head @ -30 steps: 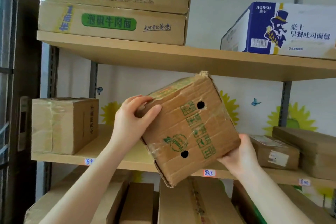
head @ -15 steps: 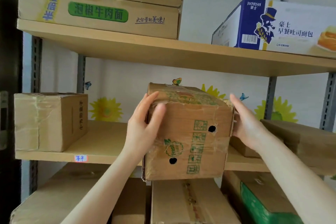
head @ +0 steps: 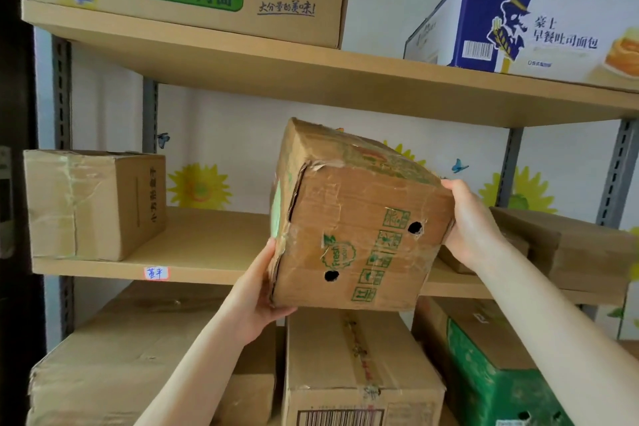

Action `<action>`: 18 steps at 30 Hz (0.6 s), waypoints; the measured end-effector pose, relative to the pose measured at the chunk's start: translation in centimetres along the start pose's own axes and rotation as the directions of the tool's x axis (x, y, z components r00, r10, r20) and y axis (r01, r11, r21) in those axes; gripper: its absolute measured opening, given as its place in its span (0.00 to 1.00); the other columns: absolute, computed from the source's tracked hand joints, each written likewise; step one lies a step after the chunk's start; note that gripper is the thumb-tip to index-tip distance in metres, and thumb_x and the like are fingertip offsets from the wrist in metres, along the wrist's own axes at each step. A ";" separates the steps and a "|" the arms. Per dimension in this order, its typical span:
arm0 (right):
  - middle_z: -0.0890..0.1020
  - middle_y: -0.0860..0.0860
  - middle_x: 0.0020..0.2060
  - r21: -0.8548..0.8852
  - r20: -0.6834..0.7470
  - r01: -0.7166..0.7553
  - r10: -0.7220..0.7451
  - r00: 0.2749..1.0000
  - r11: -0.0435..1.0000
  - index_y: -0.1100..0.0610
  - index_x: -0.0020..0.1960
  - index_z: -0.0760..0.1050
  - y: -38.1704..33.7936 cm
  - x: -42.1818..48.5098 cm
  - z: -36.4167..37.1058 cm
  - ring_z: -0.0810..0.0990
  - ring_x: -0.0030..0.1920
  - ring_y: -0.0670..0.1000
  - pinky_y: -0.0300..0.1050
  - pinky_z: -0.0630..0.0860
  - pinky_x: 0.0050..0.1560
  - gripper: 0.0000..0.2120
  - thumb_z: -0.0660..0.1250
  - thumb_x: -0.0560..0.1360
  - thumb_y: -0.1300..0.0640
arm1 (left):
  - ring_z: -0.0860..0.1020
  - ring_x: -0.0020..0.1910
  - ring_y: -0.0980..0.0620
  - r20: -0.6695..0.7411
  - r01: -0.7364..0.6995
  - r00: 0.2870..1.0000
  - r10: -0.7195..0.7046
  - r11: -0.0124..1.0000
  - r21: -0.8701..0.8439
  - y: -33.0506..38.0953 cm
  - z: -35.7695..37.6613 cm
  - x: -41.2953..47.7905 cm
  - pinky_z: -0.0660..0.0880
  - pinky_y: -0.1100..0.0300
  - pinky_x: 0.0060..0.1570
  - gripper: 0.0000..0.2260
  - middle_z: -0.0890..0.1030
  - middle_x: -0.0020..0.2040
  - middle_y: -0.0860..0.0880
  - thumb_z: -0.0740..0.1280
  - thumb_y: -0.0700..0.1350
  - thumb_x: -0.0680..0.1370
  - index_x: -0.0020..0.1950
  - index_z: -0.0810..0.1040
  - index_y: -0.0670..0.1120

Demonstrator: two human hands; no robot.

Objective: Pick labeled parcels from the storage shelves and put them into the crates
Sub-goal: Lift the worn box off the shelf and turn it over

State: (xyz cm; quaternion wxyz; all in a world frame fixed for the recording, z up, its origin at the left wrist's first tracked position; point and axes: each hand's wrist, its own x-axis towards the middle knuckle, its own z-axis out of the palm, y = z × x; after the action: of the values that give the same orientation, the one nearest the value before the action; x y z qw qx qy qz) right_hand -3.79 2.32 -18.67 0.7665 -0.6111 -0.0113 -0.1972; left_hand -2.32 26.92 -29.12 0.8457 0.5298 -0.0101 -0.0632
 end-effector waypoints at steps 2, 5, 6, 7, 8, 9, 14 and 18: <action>0.81 0.50 0.49 0.124 -0.003 0.009 -0.009 1.000 0.992 0.51 0.58 0.73 0.6 0.0 -1.2 0.80 0.50 0.50 0.49 0.75 0.49 0.12 0.54 0.80 0.53 | 0.79 0.54 0.45 0.007 -0.059 0.998 0.060 0.994 -0.094 0.4 0.7 -0.5 0.78 0.47 0.49 0.24 0.82 0.55 0.45 0.66 0.62 0.69 0.62 0.75 0.53; 0.80 0.51 0.53 0.277 -0.009 0.002 0.000 1.000 0.961 0.51 0.65 0.70 1.6 -0.1 -2.8 0.79 0.54 0.51 0.49 0.76 0.52 0.15 0.53 0.81 0.57 | 0.79 0.55 0.46 0.071 -0.131 0.987 0.143 0.980 -0.152 1.7 1.7 -1.8 0.74 0.41 0.56 0.17 0.83 0.53 0.46 0.65 0.57 0.73 0.60 0.75 0.54; 0.80 0.51 0.52 0.293 0.001 -0.004 0.003 1.000 0.956 0.52 0.66 0.70 1.9 0.0 -3.2 0.79 0.54 0.51 0.49 0.76 0.53 0.15 0.53 0.81 0.58 | 0.79 0.54 0.46 0.085 -0.151 0.983 0.164 0.978 -0.145 1.9 2.0 -2.3 0.73 0.40 0.56 0.15 0.83 0.53 0.46 0.64 0.56 0.75 0.59 0.75 0.53; 0.80 0.51 0.52 0.299 0.013 -0.013 0.010 1.000 0.954 0.52 0.66 0.70 2.1 -0.1 -3.5 0.79 0.54 0.51 0.49 0.75 0.53 0.16 0.52 0.81 0.59 | 0.79 0.55 0.46 0.099 -0.156 0.980 0.171 0.978 -0.138 2.0 2.3 -2.7 0.72 0.39 0.57 0.14 0.83 0.53 0.46 0.64 0.55 0.75 0.59 0.76 0.53; 0.80 0.51 0.53 0.292 0.021 -0.022 0.017 1.000 0.956 0.53 0.67 0.70 2.2 0.0 -3.7 0.79 0.54 0.51 0.49 0.75 0.54 0.16 0.52 0.81 0.58 | 0.78 0.56 0.46 0.108 -0.153 0.980 0.169 0.978 -0.138 2.0 2.5 -3.0 0.71 0.38 0.59 0.14 0.83 0.53 0.46 0.64 0.55 0.75 0.59 0.76 0.53; 0.80 0.52 0.55 0.284 0.027 -0.031 0.024 0.999 0.958 0.53 0.67 0.70 2.3 0.1 -3.9 0.79 0.55 0.51 0.49 0.75 0.53 0.16 0.52 0.81 0.58 | 0.78 0.58 0.45 0.115 -0.151 0.979 0.167 0.979 -0.139 2.0 2.6 -3.2 0.69 0.37 0.60 0.15 0.82 0.54 0.46 0.64 0.55 0.75 0.59 0.76 0.53; 0.80 0.53 0.51 0.253 0.030 -0.085 0.080 0.996 0.964 0.56 0.59 0.72 2.9 -0.1 -3.4 0.79 0.50 0.51 0.53 0.73 0.55 0.13 0.51 0.82 0.58 | 0.78 0.58 0.45 0.131 -0.242 0.957 0.259 0.961 -0.136 2.9 3.0 -4.1 0.73 0.37 0.57 0.13 0.82 0.56 0.47 0.63 0.57 0.75 0.57 0.78 0.56; 0.79 0.52 0.52 0.260 0.019 -0.109 0.108 0.994 0.960 0.56 0.62 0.70 5.2 -0.8 -2.7 0.78 0.49 0.51 0.54 0.73 0.55 0.13 0.52 0.82 0.58 | 0.79 0.55 0.45 0.120 -0.291 0.948 0.296 0.955 -0.058 4.4 3.0 -4.1 0.74 0.40 0.56 0.12 0.82 0.55 0.46 0.63 0.55 0.75 0.56 0.77 0.54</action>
State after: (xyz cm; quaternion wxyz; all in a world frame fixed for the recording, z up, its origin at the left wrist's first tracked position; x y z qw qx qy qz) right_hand -3.46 0.92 -24.43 0.8497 -0.5054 -0.0053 -0.1503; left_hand -6.25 26.61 -23.61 0.8537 0.5002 -0.1415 0.0297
